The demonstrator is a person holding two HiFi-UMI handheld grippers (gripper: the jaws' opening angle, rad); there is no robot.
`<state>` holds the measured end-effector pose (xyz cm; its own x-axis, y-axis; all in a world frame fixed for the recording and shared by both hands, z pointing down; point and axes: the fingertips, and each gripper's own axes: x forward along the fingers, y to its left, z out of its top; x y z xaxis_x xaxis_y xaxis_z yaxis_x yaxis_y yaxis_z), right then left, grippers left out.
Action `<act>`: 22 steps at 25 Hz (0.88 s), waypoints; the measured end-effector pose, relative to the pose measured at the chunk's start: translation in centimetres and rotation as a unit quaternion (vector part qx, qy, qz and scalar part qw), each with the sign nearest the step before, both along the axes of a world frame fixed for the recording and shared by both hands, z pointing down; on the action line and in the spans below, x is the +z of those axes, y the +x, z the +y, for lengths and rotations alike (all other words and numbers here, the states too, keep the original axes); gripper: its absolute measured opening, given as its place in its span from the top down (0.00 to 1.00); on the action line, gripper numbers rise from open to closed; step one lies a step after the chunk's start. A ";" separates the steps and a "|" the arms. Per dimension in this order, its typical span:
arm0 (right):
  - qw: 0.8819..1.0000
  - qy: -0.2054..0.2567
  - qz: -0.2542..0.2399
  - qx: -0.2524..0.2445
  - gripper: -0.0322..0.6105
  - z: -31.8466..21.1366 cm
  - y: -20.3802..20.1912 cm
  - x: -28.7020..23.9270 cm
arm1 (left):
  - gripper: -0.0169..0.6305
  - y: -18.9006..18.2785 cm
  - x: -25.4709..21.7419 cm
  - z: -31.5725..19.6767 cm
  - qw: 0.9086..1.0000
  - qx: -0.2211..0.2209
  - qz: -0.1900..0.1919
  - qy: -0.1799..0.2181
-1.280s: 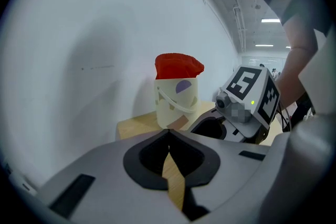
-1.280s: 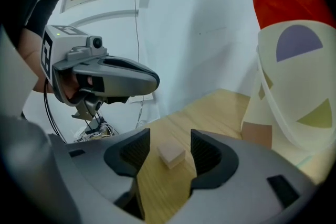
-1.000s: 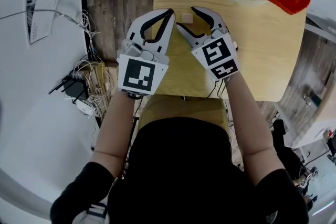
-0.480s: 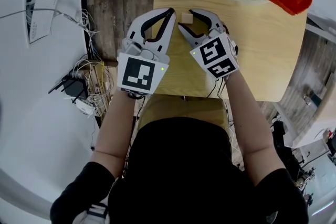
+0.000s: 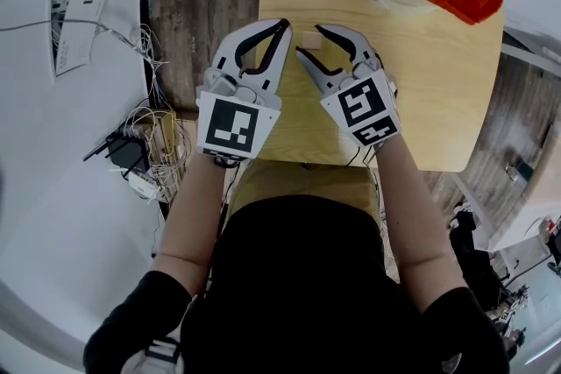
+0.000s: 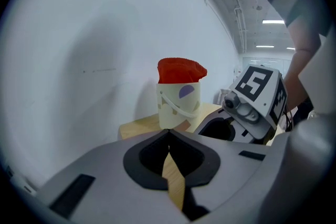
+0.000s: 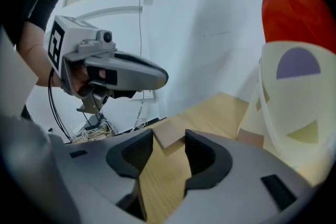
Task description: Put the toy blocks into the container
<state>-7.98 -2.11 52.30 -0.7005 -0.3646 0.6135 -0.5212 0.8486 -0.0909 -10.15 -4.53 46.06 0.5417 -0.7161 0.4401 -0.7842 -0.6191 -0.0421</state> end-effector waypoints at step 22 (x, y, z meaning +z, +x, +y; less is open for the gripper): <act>0.971 0.208 -0.070 0.098 0.63 0.1 2.7 -21.5 | 0.96 2.2 -16.5 -1.0 0.988 0.058 -0.034 0.142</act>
<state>-5.26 -1.98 30.80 -0.6586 -0.6950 0.2885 -0.6839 0.7127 0.1560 -7.97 -5.52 29.52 0.6044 -0.7504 0.2677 -0.6977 -0.6607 -0.2769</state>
